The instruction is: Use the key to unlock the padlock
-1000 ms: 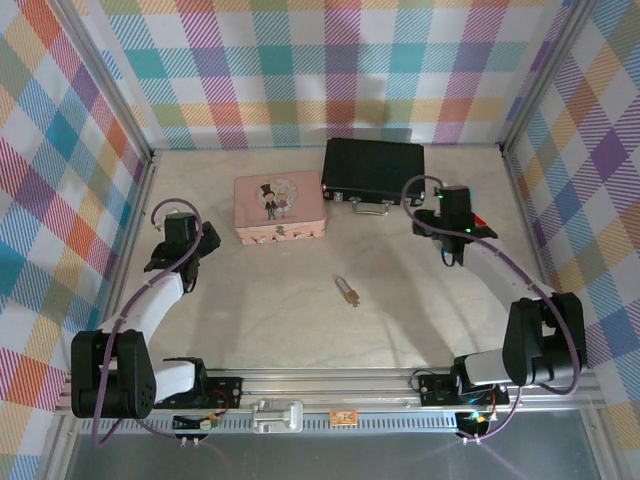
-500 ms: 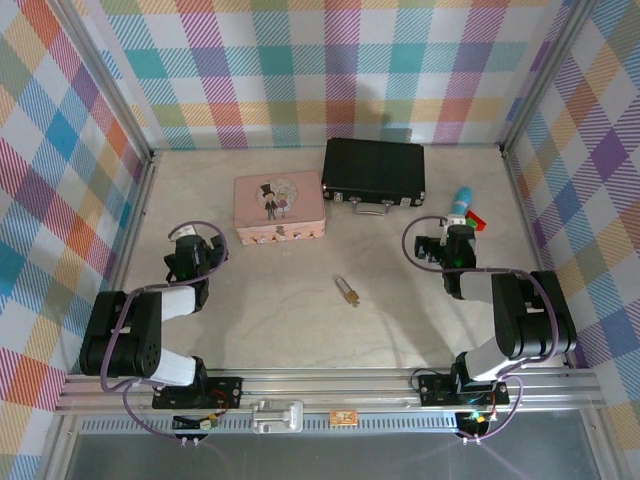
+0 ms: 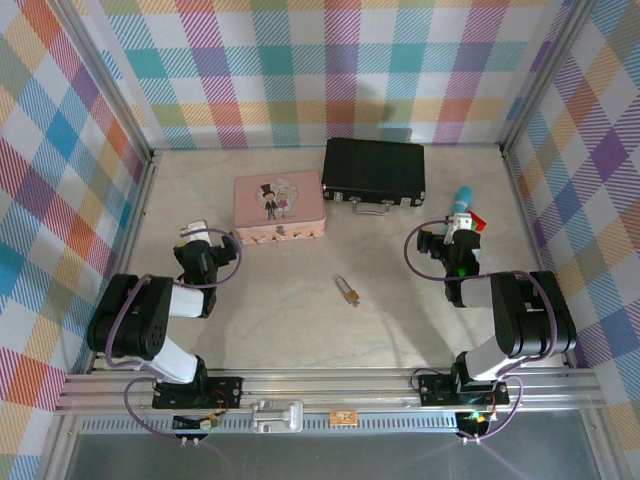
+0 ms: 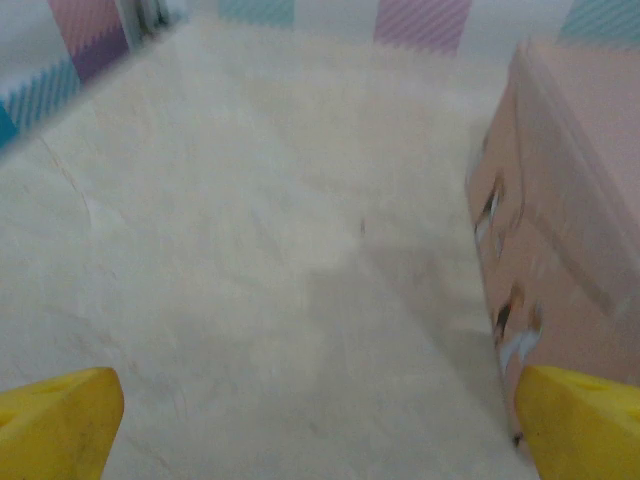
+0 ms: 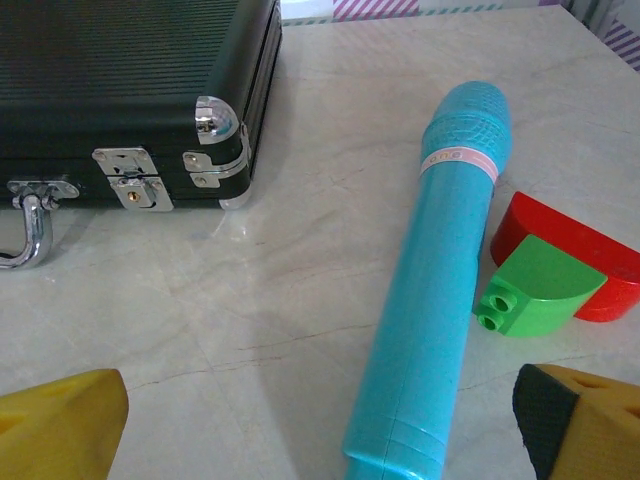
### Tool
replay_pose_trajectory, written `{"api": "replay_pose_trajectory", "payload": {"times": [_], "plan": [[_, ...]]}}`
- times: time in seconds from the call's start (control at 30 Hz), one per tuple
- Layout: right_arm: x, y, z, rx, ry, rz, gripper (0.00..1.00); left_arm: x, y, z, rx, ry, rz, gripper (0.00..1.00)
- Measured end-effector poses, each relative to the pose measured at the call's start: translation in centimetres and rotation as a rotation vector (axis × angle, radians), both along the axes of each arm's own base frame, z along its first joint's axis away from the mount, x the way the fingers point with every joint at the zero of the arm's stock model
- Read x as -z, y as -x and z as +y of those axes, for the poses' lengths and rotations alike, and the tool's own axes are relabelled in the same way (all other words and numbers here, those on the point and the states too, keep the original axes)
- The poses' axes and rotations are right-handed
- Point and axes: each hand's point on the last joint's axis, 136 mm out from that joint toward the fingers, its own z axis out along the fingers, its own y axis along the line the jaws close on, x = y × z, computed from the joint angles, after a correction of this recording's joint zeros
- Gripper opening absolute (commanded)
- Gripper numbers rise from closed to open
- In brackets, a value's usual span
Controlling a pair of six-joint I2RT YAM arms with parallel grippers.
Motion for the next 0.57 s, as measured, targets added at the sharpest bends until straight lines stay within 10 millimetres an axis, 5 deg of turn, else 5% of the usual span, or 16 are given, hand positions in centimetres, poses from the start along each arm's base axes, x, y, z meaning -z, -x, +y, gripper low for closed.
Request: {"api": "replay_pose_trajectory", "payload": {"times": [0.57], "plan": [[-0.14,-0.07,0.25,-0.013,-0.006,-0.006,0.99,-0.41,-0.77,-0.07,-0.011,-0.027,0.005,1.00]]}}
